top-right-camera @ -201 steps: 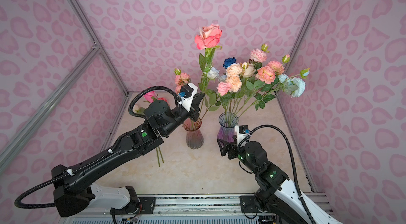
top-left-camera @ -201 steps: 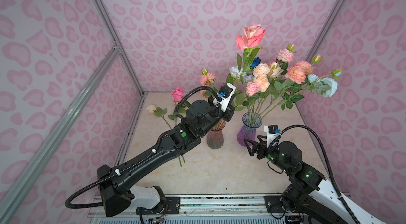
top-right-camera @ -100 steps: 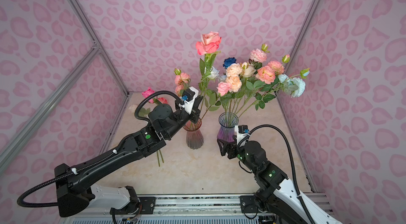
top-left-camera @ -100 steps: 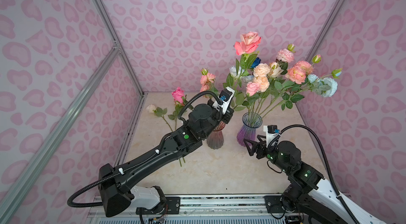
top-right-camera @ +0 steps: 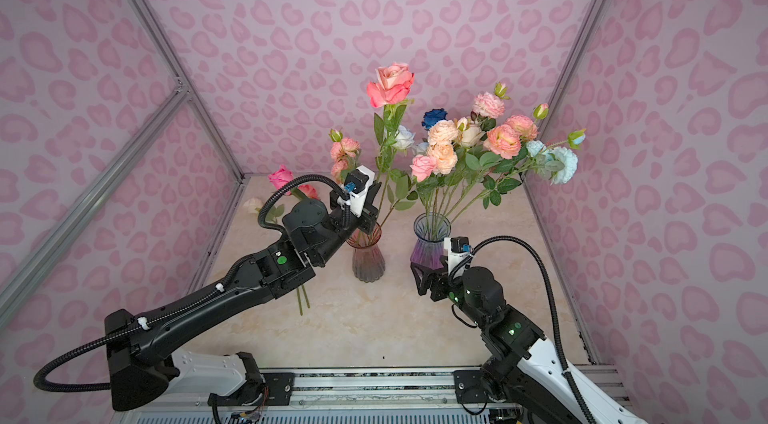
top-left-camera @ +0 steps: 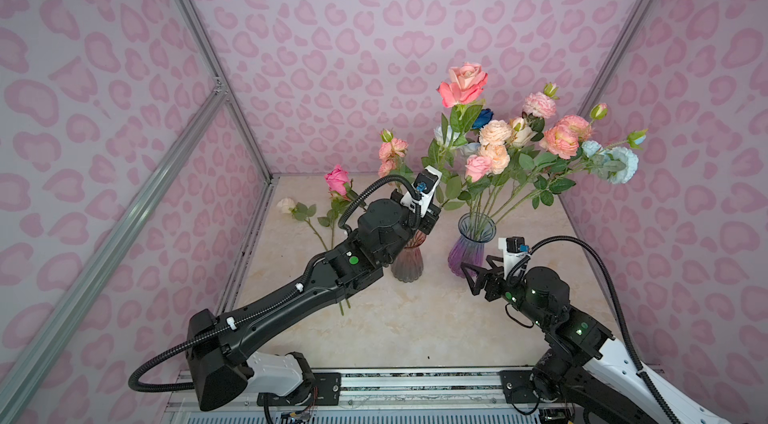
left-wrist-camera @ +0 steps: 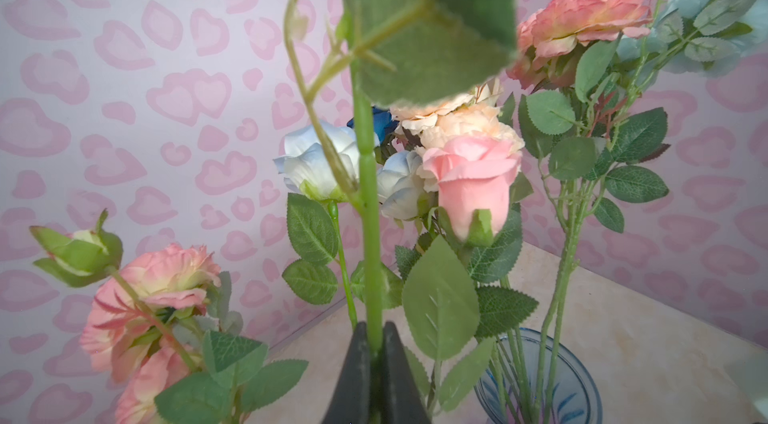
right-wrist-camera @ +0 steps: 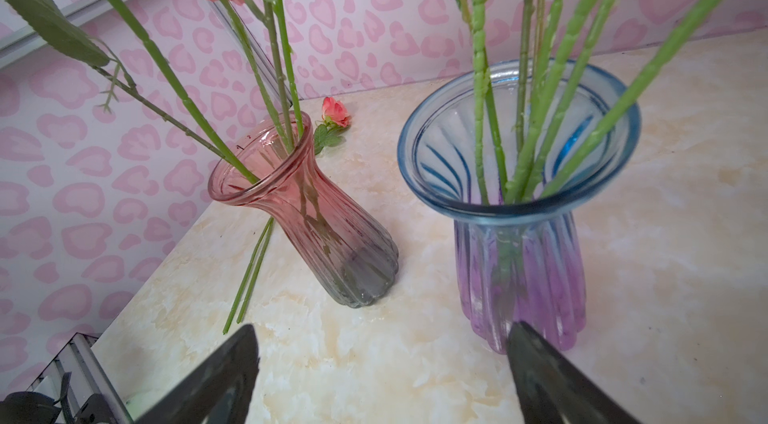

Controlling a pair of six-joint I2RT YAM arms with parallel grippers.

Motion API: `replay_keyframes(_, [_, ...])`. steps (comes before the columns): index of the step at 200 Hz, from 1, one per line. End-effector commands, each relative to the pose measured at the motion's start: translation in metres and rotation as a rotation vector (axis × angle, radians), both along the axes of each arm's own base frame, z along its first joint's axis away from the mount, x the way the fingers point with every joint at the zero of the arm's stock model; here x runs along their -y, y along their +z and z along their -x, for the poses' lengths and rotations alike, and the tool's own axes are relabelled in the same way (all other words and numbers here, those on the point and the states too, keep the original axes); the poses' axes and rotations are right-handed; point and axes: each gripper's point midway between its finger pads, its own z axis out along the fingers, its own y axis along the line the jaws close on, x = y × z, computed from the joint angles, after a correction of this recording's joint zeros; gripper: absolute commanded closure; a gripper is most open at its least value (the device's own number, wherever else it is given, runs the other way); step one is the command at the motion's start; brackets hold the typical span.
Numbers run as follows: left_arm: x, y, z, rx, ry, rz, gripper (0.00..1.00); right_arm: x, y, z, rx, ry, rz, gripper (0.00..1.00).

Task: Arrange the flowers into the vase
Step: 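Lower the pink rose stem into the pink vase with the left gripper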

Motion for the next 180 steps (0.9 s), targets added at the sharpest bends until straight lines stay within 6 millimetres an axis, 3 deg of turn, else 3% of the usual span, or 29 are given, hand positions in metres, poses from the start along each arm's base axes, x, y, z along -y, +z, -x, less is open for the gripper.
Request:
replay_keyframes(1, [-0.006, 0.009, 0.0, 0.023, 0.018, 0.048, 0.97, -0.001, 0.004, -0.002, 0.019, 0.0, -0.014, 0.06])
replay_keyframes(56, [-0.012, 0.015, 0.0, 0.056, 0.041, 0.121, 0.97, 0.001, 0.003, -0.002, 0.018, -0.009, -0.013, 0.06])
replay_keyframes(129, [-0.016, 0.0, -0.012, 0.041, 0.113, 0.168, 0.97, -0.003, 0.002, -0.003, 0.016, 0.004, -0.021, 0.06])
replay_keyframes(180, [-0.022, -0.022, -0.017, 0.004, 0.168, 0.157, 0.97, -0.001, -0.001, -0.003, 0.025, -0.006, -0.025, 0.06])
